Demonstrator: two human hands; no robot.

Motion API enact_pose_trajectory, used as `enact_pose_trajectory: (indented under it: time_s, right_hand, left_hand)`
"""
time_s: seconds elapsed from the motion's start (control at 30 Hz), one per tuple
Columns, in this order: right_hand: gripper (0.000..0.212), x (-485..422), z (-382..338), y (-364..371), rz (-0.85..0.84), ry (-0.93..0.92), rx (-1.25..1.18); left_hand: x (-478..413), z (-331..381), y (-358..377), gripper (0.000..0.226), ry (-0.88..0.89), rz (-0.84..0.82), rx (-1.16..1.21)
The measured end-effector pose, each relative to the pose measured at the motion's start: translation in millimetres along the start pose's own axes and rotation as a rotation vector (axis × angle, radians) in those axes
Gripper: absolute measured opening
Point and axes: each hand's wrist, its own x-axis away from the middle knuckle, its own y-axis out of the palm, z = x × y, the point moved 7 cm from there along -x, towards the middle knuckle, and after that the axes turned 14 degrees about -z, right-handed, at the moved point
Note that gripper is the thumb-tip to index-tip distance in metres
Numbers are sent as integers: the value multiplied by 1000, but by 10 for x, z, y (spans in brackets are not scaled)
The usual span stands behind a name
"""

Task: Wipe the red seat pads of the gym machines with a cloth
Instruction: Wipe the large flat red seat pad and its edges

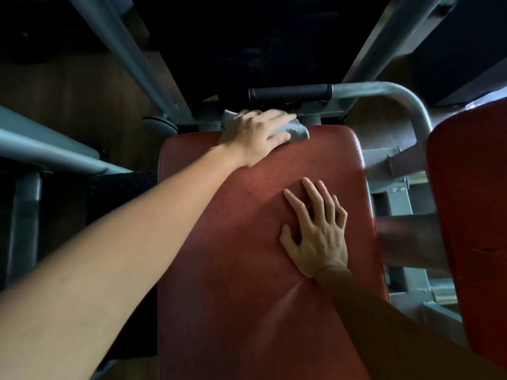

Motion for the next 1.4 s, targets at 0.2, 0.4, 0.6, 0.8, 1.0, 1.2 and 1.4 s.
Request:
enact_pose_trajectory:
  time_s: [0.2, 0.4, 0.6, 0.8, 1.0, 1.2, 1.4]
  right_hand:
    - [60, 24, 3, -43, 59, -31, -94]
    - [52, 128, 123, -197, 207, -64, -483]
    - [33, 199, 434, -441, 311, 20, -955]
    - [30, 94, 661, -675, 391, 142, -1073]
    - [47, -366, -149, -660, 41, -460, -374]
    - [75, -854, -319, -232, -205, -742, 283]
    - [77, -1583, 99, -636, -230, -358, 181]
  left_hand:
    - [431, 118, 129, 49, 56, 236, -98]
    - [1061, 147, 344, 52, -261, 413, 147]
    - [1051, 575, 397, 45, -319, 490, 182]
    - [1188, 773, 299, 37, -72, 370, 158]
    - [1760, -12, 245, 37, -524, 647, 106]
    - [1667, -92, 352, 39, -611, 574, 18]
    - [1636, -127, 374, 39, -642, 533, 25]
